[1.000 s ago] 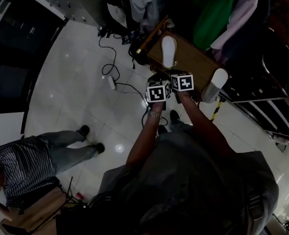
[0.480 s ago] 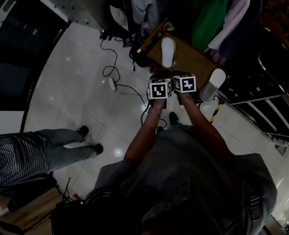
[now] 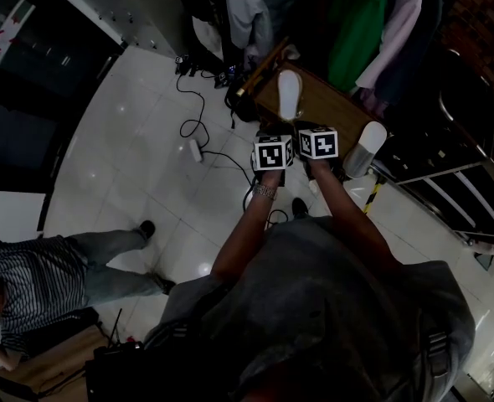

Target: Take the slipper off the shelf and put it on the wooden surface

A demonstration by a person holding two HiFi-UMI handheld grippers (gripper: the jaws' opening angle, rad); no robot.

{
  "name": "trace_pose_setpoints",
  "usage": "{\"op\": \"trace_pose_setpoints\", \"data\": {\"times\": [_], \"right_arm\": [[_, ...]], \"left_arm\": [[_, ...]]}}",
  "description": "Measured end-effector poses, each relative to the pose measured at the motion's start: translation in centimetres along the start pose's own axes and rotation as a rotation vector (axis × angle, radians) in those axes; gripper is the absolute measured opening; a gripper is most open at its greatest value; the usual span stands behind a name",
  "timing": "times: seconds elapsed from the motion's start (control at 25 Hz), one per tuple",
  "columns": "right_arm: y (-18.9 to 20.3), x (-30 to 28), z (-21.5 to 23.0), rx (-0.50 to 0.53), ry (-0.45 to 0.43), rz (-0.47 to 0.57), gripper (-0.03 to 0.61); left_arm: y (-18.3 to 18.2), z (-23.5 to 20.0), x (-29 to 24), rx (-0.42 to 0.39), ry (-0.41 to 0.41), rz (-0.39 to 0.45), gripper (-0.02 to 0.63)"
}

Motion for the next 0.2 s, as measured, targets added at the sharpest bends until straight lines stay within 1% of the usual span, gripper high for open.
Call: {"op": "trace_pose_setpoints", "data": {"times": [0.2], "right_arm": [[-0.91,0.99,-1.09,0.000,-0.029,0.041,0.000]], "left_arm": [[-0.33,0.02,0.47,0.005,0.015,0.026,0.005]]}}
Point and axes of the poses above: the fingertips, and each gripper's own axes: x backward along the fingers, z to its right, y out of its underside, the point moved 4 cm from there along x, backward along the fingers, and after that the axes turned 8 degrees about -z, right-handed, at the moved point
